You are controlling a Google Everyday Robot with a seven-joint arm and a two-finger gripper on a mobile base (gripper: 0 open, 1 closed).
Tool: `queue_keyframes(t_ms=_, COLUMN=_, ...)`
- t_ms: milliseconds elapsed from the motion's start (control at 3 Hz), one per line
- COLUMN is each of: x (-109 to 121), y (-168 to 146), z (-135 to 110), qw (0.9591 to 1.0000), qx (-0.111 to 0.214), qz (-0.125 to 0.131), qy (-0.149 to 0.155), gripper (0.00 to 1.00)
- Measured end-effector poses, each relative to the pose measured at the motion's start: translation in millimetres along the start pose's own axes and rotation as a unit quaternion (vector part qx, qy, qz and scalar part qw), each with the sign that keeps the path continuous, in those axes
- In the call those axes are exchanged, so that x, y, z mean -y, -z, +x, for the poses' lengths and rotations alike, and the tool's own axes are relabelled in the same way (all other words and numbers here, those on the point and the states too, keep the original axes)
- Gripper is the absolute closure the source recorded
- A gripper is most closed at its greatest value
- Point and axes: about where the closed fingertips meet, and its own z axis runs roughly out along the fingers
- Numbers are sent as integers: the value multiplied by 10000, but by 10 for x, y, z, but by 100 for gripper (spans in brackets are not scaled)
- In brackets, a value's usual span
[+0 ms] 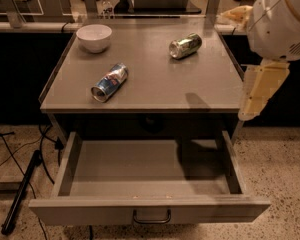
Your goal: Place redbull can into top drawer
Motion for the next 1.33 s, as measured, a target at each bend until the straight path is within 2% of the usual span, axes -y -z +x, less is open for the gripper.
queue_keyframes(t_ms=333, x=167, y=-151, z=-229, qw=9920, qx=282, qz=-76, qy=1229, gripper=0)
queue_keyframes(t_ms=667, x=161, y=-134, z=-233, qw=9899, qx=273, qz=-56, qy=1393, gripper=0)
queue_keyframes(t_ms=1000, x=234, y=-185, z=-430, qw=9808, qx=547, qz=204, qy=1860, gripper=0)
queue_keyframes(t_ms=1333, x=348, y=-245, z=-700, qw=9640, qx=847, qz=535, qy=2465, gripper=0)
